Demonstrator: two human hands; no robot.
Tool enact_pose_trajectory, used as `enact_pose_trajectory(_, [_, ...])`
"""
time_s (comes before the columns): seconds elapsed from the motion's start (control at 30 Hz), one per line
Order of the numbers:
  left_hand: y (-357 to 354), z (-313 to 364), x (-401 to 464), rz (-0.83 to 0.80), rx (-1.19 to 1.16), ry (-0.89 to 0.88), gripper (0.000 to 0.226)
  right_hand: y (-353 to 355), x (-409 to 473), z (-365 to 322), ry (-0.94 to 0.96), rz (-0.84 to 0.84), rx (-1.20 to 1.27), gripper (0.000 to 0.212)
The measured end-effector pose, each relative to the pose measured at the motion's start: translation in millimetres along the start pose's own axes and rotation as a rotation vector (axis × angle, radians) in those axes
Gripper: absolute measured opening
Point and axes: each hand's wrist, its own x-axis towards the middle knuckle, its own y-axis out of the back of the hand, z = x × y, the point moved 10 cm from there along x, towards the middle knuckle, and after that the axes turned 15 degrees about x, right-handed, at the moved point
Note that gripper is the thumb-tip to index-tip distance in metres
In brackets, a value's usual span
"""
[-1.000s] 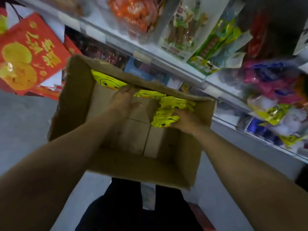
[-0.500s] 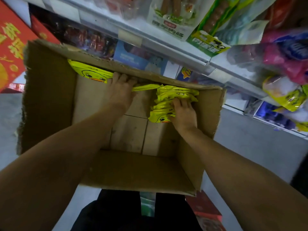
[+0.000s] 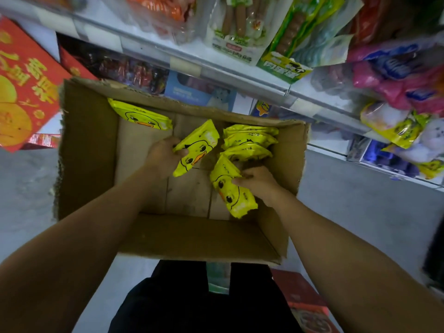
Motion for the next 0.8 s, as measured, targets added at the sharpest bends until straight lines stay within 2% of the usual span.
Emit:
enact_pose_trajectory(0.07, [4.6, 5.5, -13.2, -0.012, -0.059, -0.015, 0.022, -4.1, -18.1, 3.3, -0.096, -0.073, 0.231, 0.035])
enact_pose_trajectory(0.17, [16.9, 19.8, -34.4, -0.034, -0.114, -0.040, 0.029, -4.7, -42.9, -7.9, -0.109, -0.167, 0.374, 0.030])
enact_pose_trajectory(0.33, [50.7, 54.0, -75.2, -0.005, -0.222, -0.108, 0.037, 16.2, -84.6, -47.1, 0.057, -0.164, 0.507, 0.037])
enact_pose_trajectory(0.43, [68.5, 81.7, -105.0, 0.021, -0.316, -0.112, 0.020, 34.9, -117.6, -73.3, 0.181, -0.176, 0.580, 0.043])
enact_pose_trajectory(0.5, [77.6, 103.9, -124.8, 0.047, -0.390, -0.142, 0.021, 48.6, -142.1, -86.0, 0.237, -0.232, 0.611, 0.049])
enact_pose_trajectory(0.57, [87.4, 128.7, -148.3, 0.078, -0.433, -0.165, 0.021, 67.7, -166.9, -93.1, 0.282, -0.276, 0.616, 0.046])
enact_pose_trajectory(0.67, [94.4, 178.4, -186.8, 0.136, -0.437, -0.221, 0.029, 111.6, -202.3, -95.6, 0.360, -0.296, 0.616, 0.031])
enact_pose_trajectory(0.73, [93.9, 217.9, -213.7, 0.174, -0.441, -0.264, 0.023, 148.4, -229.6, -92.2, 0.413, -0.299, 0.616, 0.024])
enact_pose_trajectory(0.8, [88.5, 261.3, -240.9, 0.210, -0.410, -0.309, 0.023, 192.6, -255.8, -83.8, 0.473, -0.282, 0.626, 0.026])
